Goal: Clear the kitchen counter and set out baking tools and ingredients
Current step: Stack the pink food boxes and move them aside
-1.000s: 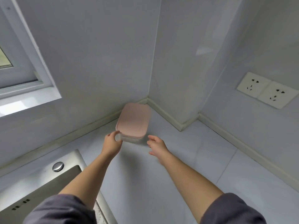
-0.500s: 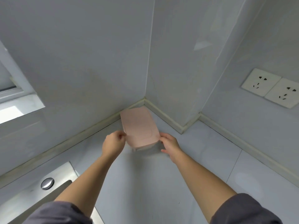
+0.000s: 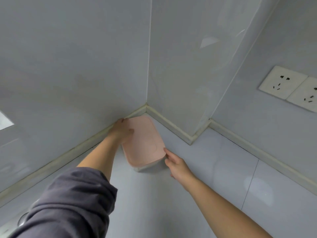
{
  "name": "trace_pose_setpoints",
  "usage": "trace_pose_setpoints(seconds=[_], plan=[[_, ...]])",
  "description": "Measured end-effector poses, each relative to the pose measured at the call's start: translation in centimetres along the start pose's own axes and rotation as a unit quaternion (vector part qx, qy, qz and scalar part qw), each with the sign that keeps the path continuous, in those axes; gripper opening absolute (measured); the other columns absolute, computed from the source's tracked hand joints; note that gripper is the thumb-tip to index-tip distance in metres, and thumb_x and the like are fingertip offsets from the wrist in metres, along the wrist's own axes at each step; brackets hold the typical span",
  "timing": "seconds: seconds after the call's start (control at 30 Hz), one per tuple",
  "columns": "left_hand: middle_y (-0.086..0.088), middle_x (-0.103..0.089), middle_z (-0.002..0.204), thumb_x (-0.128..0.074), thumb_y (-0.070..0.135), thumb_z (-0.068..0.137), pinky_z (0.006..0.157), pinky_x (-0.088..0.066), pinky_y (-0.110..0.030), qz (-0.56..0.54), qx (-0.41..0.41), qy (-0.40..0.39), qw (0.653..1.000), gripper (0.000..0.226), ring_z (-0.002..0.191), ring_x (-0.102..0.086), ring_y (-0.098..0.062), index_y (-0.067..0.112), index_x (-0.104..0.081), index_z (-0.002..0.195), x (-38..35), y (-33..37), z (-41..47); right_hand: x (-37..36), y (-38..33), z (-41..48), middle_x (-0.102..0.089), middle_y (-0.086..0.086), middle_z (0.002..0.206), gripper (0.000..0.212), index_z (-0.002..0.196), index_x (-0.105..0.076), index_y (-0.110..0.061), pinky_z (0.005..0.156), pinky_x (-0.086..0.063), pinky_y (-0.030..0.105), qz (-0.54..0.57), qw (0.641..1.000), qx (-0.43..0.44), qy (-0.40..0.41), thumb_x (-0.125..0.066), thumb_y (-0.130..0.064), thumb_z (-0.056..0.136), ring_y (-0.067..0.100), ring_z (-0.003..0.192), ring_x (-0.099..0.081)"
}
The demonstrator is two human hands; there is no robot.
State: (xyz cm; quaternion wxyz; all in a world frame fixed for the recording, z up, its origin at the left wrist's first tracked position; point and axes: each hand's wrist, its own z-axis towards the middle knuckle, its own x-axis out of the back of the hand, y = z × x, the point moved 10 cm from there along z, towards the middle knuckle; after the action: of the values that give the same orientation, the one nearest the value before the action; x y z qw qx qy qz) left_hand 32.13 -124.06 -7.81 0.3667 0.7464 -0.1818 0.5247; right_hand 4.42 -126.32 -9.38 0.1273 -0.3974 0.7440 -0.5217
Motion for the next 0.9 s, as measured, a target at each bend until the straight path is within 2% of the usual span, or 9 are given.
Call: trace_pose_setpoints(seconds=[0.07,0.17,0.23,0.33,0.43,0.53,0.67,0.8,0.9], plan=[[-0.013,-0.036,0.144,-0.051,0.03,0.088,0.098,-0.04,-0.038,0.007,0.008,0.018,1.0,0.057,0.128,-0.042,-0.032,0.01,-0.036,0.139,0.6,0.0,-0.9,-0.1,0.1,-0.2,-0.036,-0.012,0.151,0.049,0.147,-0.033,-0.032,0.112,-0.029,0.032,-0.007,1.0,0.003,-0.008,-0.04,-0.014,0.102,0.008,0.137,-0.035],[-0.015,-0.04,0.141,-0.053,0.036,0.087,0.093,-0.045,-0.039,0.034,0.035,0.018,0.999,0.059,0.126,-0.044,-0.034,0.01,-0.04,0.139,0.5,-0.6,-3.4,1.1,0.6,-1.1,-0.041,-0.009,0.146,0.049,0.147,-0.034,-0.029,0.102,-0.032,0.026,-0.003,1.0,-0.002,0.003,-0.042,-0.014,0.101,0.004,0.126,-0.04],[-0.016,-0.043,0.134,-0.051,0.038,0.088,0.085,-0.047,-0.039,0.043,0.042,0.007,0.998,0.05,0.119,-0.048,-0.035,0.011,-0.047,0.131,-0.1,-0.9,-5.7,2.2,1.0,-1.9,-0.045,-0.008,0.141,0.049,0.147,-0.035,-0.026,0.1,-0.034,0.027,-0.001,1.0,-0.005,0.011,-0.044,-0.012,0.101,0.004,0.122,-0.041],[-0.012,-0.051,0.11,-0.046,0.033,0.091,0.07,-0.042,-0.033,0.015,0.035,0.013,0.999,0.031,0.094,-0.056,-0.032,0.011,-0.058,0.11,-1.0,-0.4,-9.9,4.7,2.8,-3.4,-0.049,-0.007,0.139,0.051,0.145,-0.037,-0.024,0.105,-0.037,0.034,0.013,0.999,-0.018,0.036,-0.048,-0.009,0.098,0.01,0.126,-0.047],[-0.01,-0.063,0.088,-0.046,0.025,0.09,0.061,-0.042,-0.029,-0.002,0.022,0.006,1.0,0.022,0.079,-0.058,-0.03,0.009,-0.062,0.09,-2.9,1.2,-14.5,8.3,5.3,-5.9,-0.054,-0.001,0.138,0.055,0.142,-0.043,-0.018,0.109,-0.039,0.039,0.026,0.995,-0.014,0.094,-0.051,0.001,0.091,0.016,0.128,-0.05],[-0.008,-0.065,0.073,-0.044,0.021,0.087,0.054,-0.041,-0.029,-0.016,0.008,-0.018,1.0,0.02,0.069,-0.06,-0.029,0.008,-0.057,0.078,-5.6,4.0,-19.6,11.1,7.1,-9.5,-0.063,0.001,0.125,0.05,0.128,-0.055,-0.015,0.097,-0.047,0.033,0.033,0.99,-0.019,0.133,-0.044,0.007,0.084,0.02,0.117,-0.059],[-0.006,-0.065,0.07,-0.037,0.023,0.09,0.058,-0.051,-0.033,-0.052,-0.02,-0.051,0.997,0.025,0.065,-0.065,-0.024,0.008,-0.053,0.078,-9.3,8.9,-26.3,15.7,9.6,-15.7,-0.066,-0.001,0.107,0.044,0.12,-0.063,-0.016,0.08,-0.049,0.024,0.024,0.978,-0.04,0.205,-0.04,0.005,0.089,0.016,0.098,-0.061],[-0.006,-0.064,0.073,-0.036,0.025,0.094,0.058,-0.051,-0.034,-0.069,-0.05,-0.071,0.994,0.028,0.065,-0.066,-0.023,0.007,-0.052,0.08,-12.6,14.0,-32.3,20.5,13.8,-22.2,-0.067,-0.003,0.103,0.043,0.118,-0.067,-0.018,0.086,-0.05,0.03,0.003,0.964,-0.074,0.254,-0.041,0.001,0.089,0.02,0.103,-0.063],[-0.006,-0.062,0.069,-0.037,0.025,0.095,0.051,-0.045,-0.032,-0.065,-0.068,-0.068,0.993,0.027,0.06,-0.06,-0.022,0.008,-0.048,0.077,-14.5,17.2,-36.2,23.0,16.7,-27.4,-0.068,-0.003,0.105,0.044,0.118,-0.067,-0.02,0.084,-0.049,0.027,0.006,0.959,-0.08,0.271,-0.04,0.0,0.09,0.018,0.101,-0.062]])
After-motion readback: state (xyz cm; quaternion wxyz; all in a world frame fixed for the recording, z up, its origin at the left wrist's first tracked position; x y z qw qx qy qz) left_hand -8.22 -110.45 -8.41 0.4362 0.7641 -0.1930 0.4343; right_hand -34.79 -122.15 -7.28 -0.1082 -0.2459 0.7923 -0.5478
